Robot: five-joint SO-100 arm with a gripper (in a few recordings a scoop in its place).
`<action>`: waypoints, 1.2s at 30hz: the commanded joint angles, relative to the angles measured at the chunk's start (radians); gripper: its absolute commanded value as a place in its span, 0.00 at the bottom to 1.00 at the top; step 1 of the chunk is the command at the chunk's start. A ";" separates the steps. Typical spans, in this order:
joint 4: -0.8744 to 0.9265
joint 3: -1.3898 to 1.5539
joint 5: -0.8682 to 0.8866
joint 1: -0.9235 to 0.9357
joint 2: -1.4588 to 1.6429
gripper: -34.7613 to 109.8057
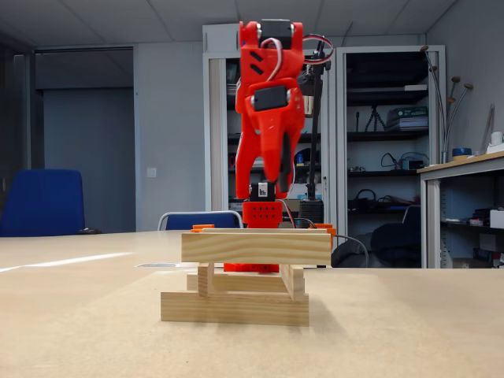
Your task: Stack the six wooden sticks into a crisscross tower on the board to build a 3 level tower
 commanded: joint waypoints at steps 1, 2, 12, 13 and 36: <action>-0.115 0.127 0.049 -0.028 0.147 0.37; -0.166 0.176 0.057 -0.034 0.184 0.36; -0.641 0.611 0.103 -0.083 0.466 0.33; -0.690 0.647 0.104 -0.084 0.488 0.32; -1.190 1.356 -0.015 -0.020 1.173 0.30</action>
